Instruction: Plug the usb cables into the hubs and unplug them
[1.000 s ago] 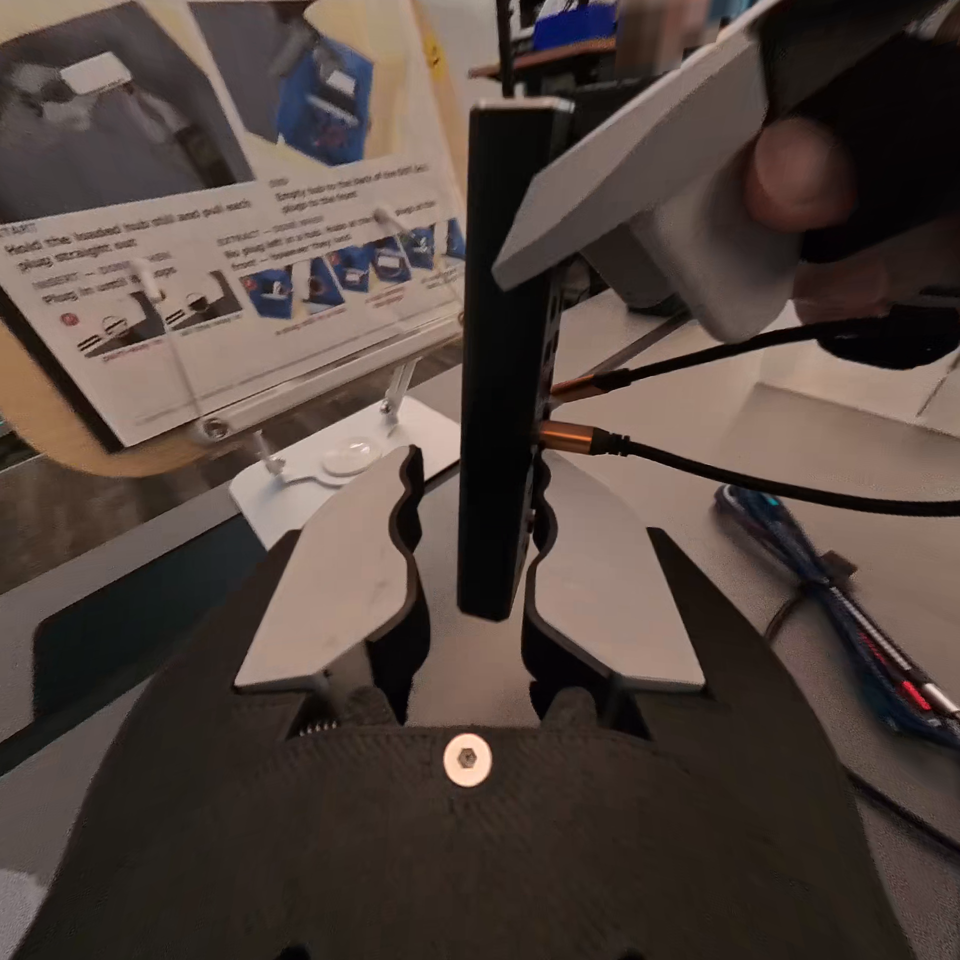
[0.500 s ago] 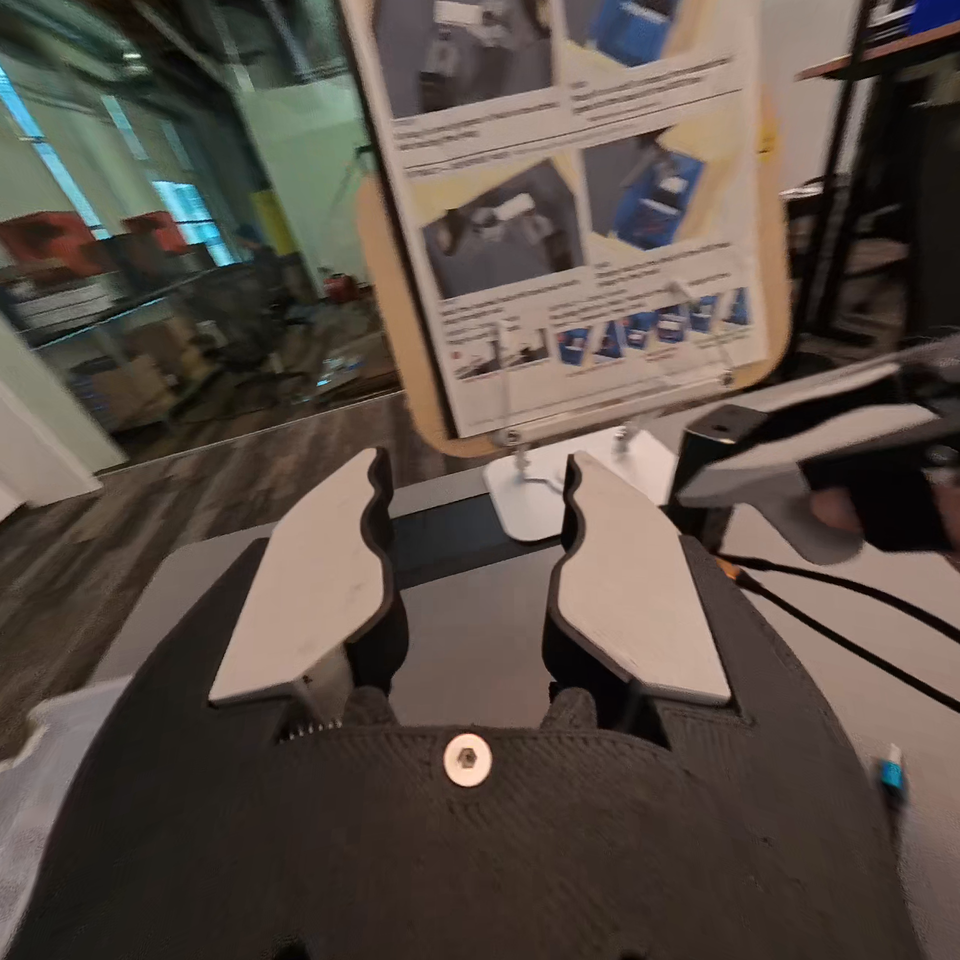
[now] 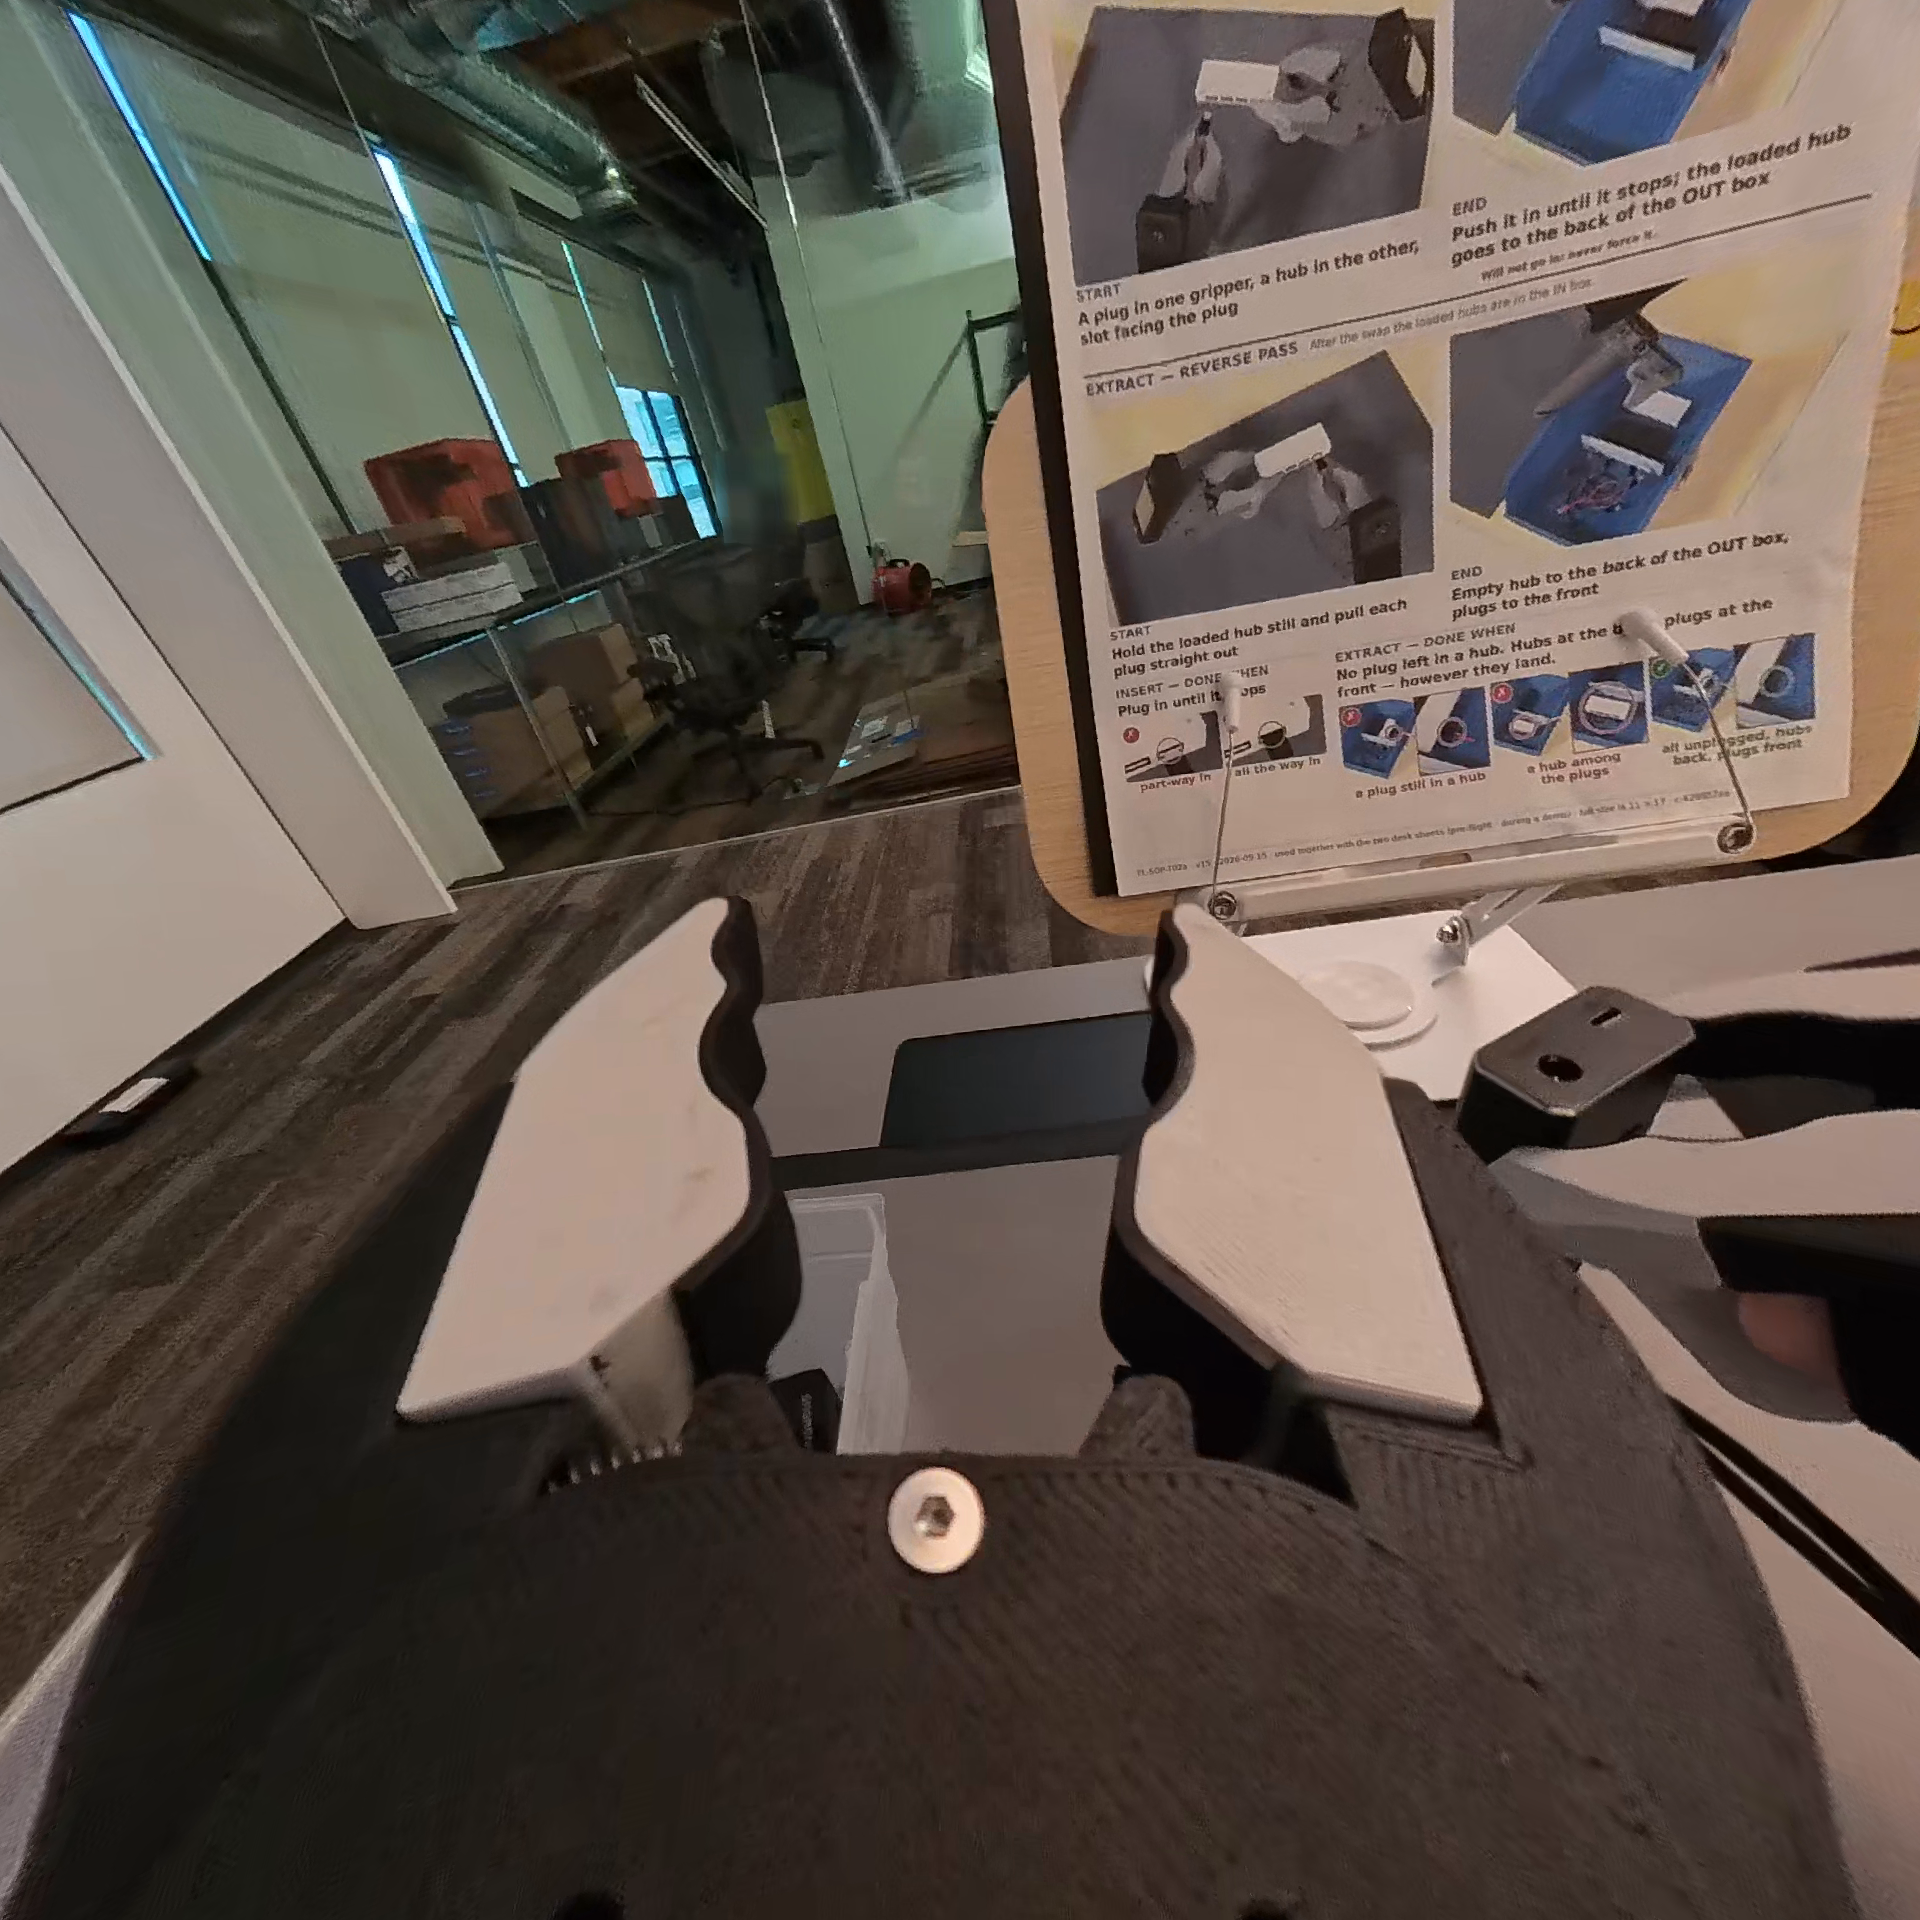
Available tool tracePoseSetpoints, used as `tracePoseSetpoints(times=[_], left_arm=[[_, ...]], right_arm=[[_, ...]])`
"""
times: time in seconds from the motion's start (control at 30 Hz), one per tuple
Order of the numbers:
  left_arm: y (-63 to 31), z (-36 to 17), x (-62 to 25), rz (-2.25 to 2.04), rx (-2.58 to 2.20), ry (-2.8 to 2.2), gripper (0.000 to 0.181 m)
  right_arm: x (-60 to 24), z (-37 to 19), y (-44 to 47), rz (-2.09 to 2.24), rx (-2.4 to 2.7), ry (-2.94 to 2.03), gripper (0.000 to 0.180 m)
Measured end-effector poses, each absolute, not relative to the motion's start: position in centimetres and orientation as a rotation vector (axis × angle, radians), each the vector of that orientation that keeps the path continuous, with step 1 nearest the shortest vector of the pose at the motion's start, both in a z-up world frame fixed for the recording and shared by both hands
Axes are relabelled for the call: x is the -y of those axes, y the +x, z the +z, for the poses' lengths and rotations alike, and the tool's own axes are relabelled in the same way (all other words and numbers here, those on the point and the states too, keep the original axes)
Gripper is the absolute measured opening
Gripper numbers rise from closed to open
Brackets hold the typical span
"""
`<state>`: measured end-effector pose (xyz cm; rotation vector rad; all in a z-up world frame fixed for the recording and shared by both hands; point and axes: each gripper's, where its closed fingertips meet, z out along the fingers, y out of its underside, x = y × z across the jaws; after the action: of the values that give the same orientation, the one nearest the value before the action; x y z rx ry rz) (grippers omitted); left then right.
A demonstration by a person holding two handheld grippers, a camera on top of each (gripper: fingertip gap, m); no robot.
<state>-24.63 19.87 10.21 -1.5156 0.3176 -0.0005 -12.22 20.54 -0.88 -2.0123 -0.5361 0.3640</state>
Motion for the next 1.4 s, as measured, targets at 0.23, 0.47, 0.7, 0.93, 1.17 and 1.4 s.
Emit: tracePoseSetpoints(times=[0.23, 0.47, 0.7, 0.93, 1.17, 1.4], left_arm=[[-24.9, 10.7, -19.7, 0.001, -0.304, -1.502, 0.072], [-24.4, 10.6, -19.7, -0.021, -0.32, -1.505, 0.076], [-24.3, 10.5, -19.7, -0.026, -0.321, -1.516, 0.076], [-23.6, 10.3, -19.6, -0.057, -0.35, -1.523, 0.077], [-23.3, 9.9, -19.7, -0.094, -0.366, -1.541, 0.077], [-22.8, 9.7, -19.7, -0.111, -0.384, -1.544, 0.077]], right_arm=[[-20.5, -1.8, -12.8, 0.369, 0.529, -2.015, 0.059], [-20.4, -1.8, -13.1, 0.375, 0.518, -1.988, 0.059], [-20.2, -1.8, -13.5, 0.321, 0.54, -1.976, 0.06], [-20.1, -1.8, -13.3, 0.343, 0.519, -1.972, 0.06], [-20.2, -1.8, -13.4, 0.326, 0.56, -1.992, 0.061], [-20.3, -1.8, -13.4, 0.323, 0.564, -1.998, 0.061]])
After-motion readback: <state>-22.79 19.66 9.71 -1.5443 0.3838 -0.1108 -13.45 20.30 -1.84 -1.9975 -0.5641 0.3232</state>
